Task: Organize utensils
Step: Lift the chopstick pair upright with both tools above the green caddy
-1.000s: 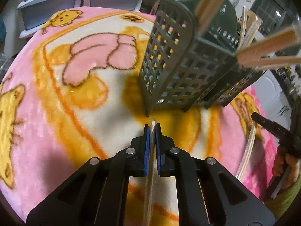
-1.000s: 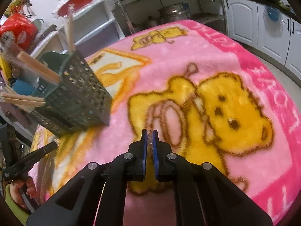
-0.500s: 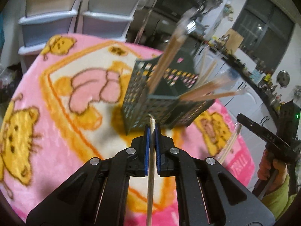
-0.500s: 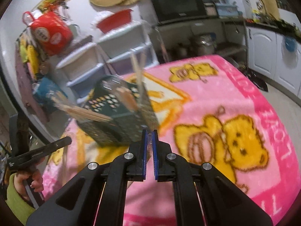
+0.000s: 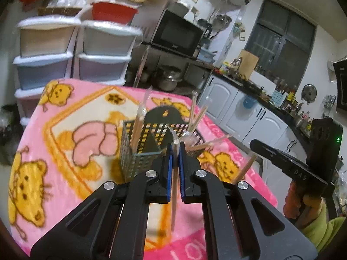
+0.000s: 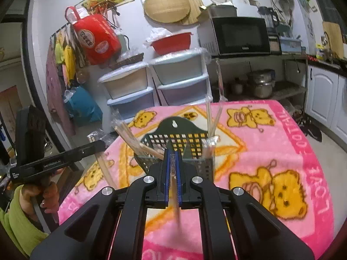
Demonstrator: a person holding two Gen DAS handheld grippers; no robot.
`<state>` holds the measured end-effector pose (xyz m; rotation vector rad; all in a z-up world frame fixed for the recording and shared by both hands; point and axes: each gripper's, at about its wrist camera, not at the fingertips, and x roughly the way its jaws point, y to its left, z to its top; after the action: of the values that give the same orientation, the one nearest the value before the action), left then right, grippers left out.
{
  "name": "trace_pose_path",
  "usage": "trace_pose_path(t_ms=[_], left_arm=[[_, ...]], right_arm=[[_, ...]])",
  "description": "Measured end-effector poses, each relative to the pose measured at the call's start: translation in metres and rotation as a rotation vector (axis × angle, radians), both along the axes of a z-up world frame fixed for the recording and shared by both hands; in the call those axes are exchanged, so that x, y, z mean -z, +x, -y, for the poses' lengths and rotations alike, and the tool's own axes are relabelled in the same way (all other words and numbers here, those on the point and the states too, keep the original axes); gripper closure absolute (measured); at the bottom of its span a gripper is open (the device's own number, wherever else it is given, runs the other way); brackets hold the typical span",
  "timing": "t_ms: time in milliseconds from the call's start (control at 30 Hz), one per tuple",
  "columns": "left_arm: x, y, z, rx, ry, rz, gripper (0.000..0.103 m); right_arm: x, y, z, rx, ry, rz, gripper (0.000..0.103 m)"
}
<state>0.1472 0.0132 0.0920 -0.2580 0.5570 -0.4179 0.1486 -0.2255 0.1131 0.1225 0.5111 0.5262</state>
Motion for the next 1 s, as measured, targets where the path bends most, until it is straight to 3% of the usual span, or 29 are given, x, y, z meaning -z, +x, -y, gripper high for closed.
trace_pose_path(t_ms=[1000], left_arm=[[-0.119,0.010,0.017,0.001,0.026,0.278,0.100]], right_arm=[[-0.119,0.012,-0.001,0.049,0.038,0.312,0.098]])
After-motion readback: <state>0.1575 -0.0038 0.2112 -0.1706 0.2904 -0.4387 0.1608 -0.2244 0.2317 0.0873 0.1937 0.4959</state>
